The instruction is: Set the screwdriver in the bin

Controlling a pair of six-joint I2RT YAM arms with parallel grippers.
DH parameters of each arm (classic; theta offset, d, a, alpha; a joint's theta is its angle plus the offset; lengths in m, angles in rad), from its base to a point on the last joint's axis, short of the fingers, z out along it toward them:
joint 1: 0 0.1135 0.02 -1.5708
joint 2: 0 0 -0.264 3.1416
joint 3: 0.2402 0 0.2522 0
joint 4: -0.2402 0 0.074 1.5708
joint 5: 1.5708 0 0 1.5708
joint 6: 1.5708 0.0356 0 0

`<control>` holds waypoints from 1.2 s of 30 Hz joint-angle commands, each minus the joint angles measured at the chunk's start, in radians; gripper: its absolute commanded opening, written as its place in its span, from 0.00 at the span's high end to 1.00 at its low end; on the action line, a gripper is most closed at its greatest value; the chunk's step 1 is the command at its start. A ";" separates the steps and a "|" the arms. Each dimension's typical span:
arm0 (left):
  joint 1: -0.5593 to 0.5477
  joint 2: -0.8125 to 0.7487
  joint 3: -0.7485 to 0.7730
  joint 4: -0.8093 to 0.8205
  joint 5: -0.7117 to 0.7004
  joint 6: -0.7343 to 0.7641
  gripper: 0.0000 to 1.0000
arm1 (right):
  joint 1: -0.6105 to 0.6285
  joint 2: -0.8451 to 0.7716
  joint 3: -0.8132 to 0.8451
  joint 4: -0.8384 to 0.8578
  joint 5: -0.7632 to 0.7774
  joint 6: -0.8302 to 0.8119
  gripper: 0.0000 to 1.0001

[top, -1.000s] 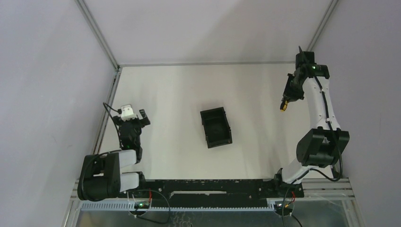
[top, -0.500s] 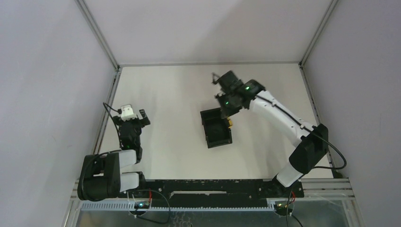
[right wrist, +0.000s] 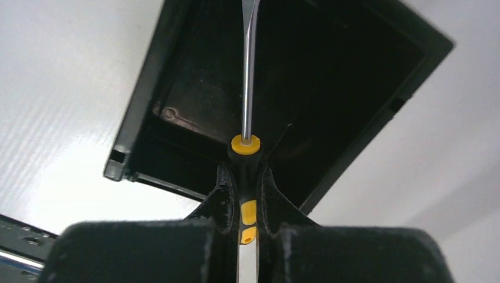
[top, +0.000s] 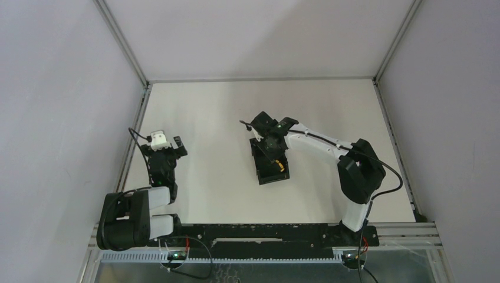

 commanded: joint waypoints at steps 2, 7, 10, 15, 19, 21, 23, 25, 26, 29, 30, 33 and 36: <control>-0.006 0.001 0.046 0.040 -0.004 0.018 0.00 | 0.007 0.012 -0.045 0.109 0.003 -0.033 1.00; -0.006 0.001 0.046 0.040 -0.003 0.018 0.00 | 0.008 0.040 -0.044 0.131 0.008 -0.007 0.73; -0.006 0.001 0.046 0.040 -0.004 0.018 0.00 | 0.008 0.026 -0.042 0.129 0.022 0.010 0.57; -0.006 0.001 0.046 0.040 -0.004 0.018 0.00 | 0.008 -0.038 -0.036 0.108 0.067 0.037 0.55; -0.006 0.001 0.046 0.040 -0.004 0.018 0.00 | 0.001 -0.154 -0.037 0.104 0.079 0.054 0.55; -0.006 0.001 0.046 0.040 -0.004 0.019 0.00 | -0.017 -0.219 -0.041 0.110 0.050 0.070 0.53; -0.006 0.001 0.046 0.040 -0.004 0.018 0.00 | -0.044 -0.290 -0.063 0.131 0.015 0.085 0.33; -0.006 0.001 0.046 0.040 -0.005 0.018 0.00 | -0.081 -0.367 -0.120 0.187 -0.007 0.103 0.01; -0.006 0.001 0.046 0.040 -0.005 0.018 0.00 | -0.104 -0.410 -0.153 0.207 -0.023 0.112 0.00; -0.006 0.001 0.047 0.040 -0.005 0.018 0.00 | -0.188 -0.532 -0.267 0.306 -0.063 0.152 0.00; -0.006 0.001 0.047 0.040 -0.005 0.018 0.00 | -0.220 -0.585 -0.307 0.331 -0.085 0.169 0.00; -0.006 0.001 0.046 0.040 -0.004 0.018 0.00 | -0.345 -0.708 -0.434 0.404 -0.159 0.222 0.00; -0.006 0.000 0.047 0.040 -0.004 0.018 0.00 | -0.496 -0.833 -0.599 0.476 -0.212 0.264 0.00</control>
